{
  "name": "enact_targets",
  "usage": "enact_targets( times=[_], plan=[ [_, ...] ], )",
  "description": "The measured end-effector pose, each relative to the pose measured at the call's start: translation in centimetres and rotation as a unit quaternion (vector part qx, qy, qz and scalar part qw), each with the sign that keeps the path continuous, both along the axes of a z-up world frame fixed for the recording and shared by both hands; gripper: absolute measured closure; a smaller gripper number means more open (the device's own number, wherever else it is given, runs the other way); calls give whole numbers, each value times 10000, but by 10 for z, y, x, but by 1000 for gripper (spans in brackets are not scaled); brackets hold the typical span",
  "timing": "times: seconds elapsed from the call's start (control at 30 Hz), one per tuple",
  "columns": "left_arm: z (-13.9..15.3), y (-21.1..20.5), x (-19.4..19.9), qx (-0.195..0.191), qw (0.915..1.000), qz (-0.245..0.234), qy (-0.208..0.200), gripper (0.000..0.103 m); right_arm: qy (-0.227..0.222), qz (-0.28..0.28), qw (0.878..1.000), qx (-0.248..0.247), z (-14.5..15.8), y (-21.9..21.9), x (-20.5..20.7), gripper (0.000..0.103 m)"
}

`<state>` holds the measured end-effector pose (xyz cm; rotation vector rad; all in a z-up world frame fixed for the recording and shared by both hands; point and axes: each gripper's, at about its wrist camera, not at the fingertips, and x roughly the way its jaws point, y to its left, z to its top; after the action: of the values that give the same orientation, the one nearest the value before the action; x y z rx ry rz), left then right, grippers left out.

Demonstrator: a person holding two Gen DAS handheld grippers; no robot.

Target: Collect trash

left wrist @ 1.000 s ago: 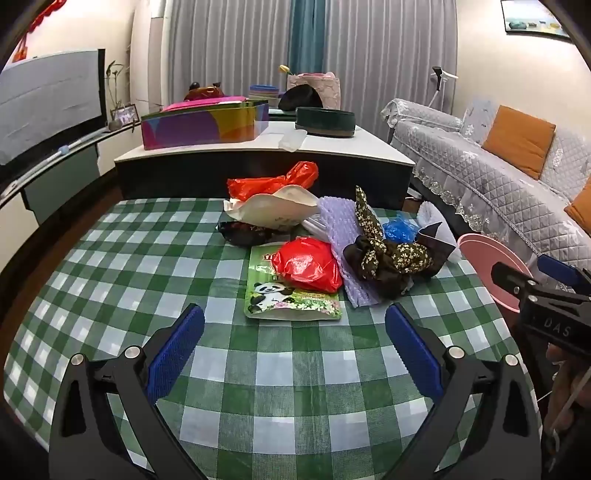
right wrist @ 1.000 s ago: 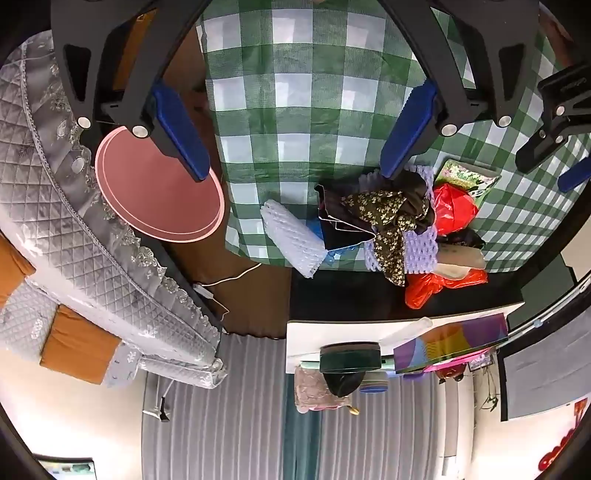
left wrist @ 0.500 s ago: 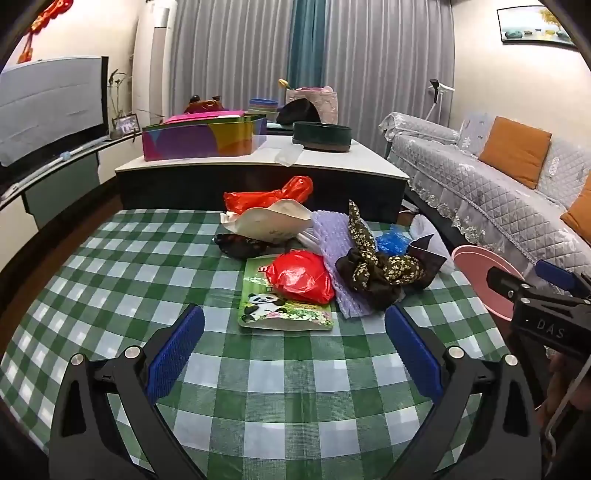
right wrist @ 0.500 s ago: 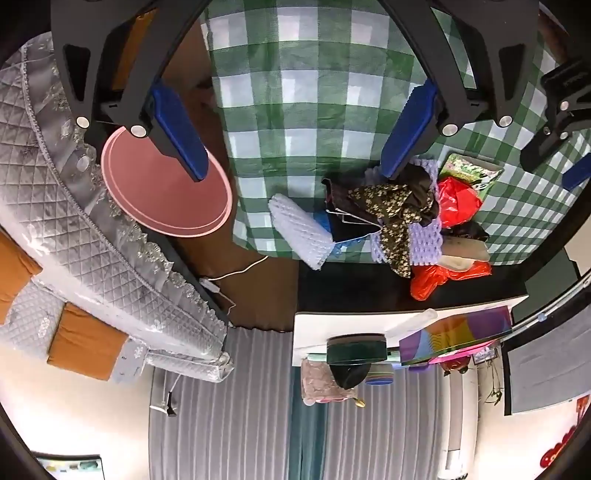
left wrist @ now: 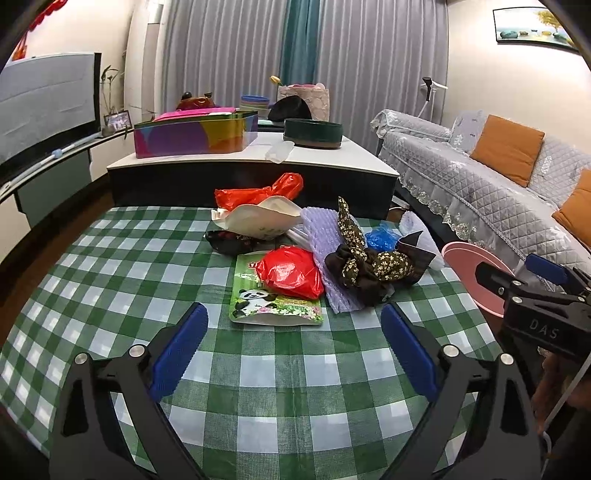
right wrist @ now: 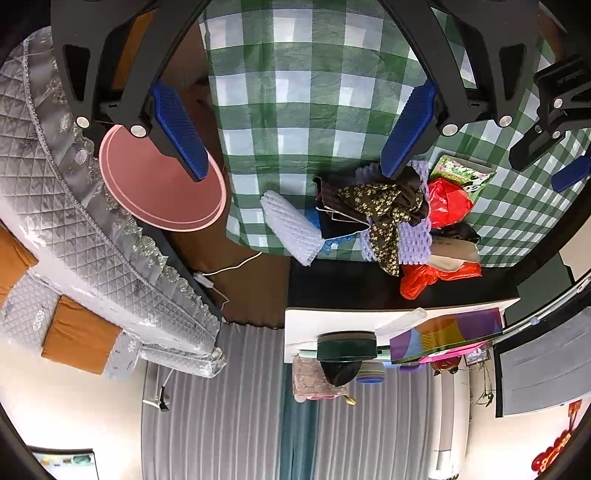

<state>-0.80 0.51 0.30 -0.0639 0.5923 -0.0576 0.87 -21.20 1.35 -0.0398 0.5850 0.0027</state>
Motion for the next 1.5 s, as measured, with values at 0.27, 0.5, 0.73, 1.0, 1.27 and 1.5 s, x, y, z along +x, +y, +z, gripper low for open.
enact_targets(
  times=[0.27,0.5,0.73,1.0,1.27,1.5],
  plan=[
    [1,0,-1,-10,10000,-6,-28,12,-40,-4,10000,-23,1,0,-2,10],
    [1,0,-1,-11,10000,5,-27,12,-51,55,10000,-17,3,2,-2,10],
    [1,-1,0,-14,10000,2,-22,12,-79,75,9999,-43,3,4,-1,11],
    [2,-1,0,-23,10000,1,-18,12,-138,93,9998,-84,5,6,-4,11],
    [1,-1,0,-19,10000,-2,-22,12,-139,99,9998,-83,5,6,-4,11],
    [1,-1,0,-22,10000,1,-20,12,-128,112,9998,-69,5,8,-4,14]
  ],
)
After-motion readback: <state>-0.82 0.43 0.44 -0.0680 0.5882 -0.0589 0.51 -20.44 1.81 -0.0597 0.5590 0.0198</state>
